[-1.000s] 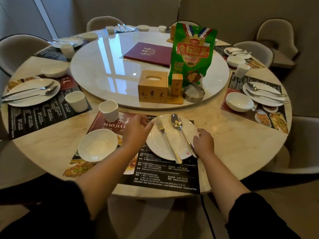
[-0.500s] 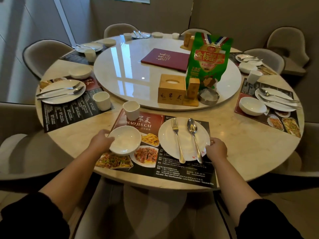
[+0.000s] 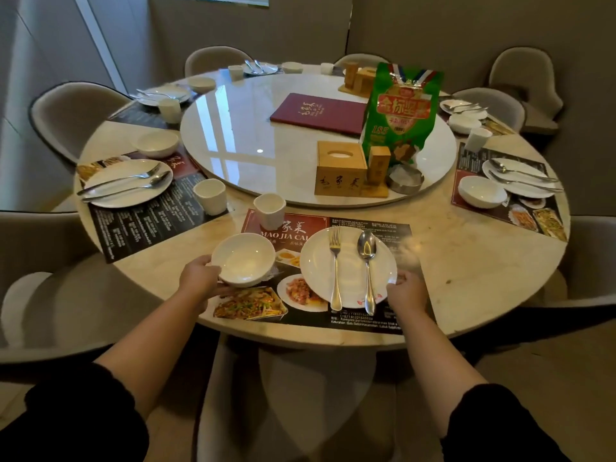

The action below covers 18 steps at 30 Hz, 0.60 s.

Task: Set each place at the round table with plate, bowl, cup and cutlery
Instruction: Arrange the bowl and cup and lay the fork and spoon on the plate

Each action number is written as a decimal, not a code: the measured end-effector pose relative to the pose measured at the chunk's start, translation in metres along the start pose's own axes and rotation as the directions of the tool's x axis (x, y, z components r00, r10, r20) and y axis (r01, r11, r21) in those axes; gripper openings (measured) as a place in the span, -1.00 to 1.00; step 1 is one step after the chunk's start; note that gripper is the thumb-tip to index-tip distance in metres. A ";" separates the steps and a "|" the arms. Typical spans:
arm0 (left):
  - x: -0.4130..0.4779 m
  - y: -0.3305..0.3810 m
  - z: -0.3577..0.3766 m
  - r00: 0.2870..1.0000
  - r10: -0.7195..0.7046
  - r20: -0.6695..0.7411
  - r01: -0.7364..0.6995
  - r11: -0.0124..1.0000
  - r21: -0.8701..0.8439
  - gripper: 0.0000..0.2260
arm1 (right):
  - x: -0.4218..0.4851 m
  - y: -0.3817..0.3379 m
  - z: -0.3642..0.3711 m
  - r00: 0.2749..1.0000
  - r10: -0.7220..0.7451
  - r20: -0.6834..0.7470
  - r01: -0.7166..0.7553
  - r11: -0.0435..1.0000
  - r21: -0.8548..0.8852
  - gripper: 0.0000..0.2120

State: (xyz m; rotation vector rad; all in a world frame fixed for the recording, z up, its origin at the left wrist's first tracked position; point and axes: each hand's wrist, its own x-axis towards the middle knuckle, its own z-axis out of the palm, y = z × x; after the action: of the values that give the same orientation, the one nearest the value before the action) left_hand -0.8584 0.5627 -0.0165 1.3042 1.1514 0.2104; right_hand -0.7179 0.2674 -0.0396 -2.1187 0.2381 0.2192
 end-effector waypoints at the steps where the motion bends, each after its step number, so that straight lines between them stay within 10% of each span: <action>1: 0.002 0.002 -0.004 1.000 0.010 0.001 -0.010 1.000 -0.002 -0.58 | -0.005 -0.001 0.005 1.000 0.003 -0.009 -0.003 1.000 0.012 -0.72; 18: 0.021 0.024 -0.020 0.996 0.064 0.067 -0.060 0.996 -0.065 -0.56 | -0.039 -0.001 0.044 0.997 0.011 -0.074 -0.012 1.000 -0.010 -0.73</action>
State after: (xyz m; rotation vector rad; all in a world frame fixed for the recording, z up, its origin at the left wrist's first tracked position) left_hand -0.8524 0.5975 -0.0046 1.2828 1.0385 0.2439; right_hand -0.7581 0.3084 -0.0525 -2.1391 0.2930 0.1489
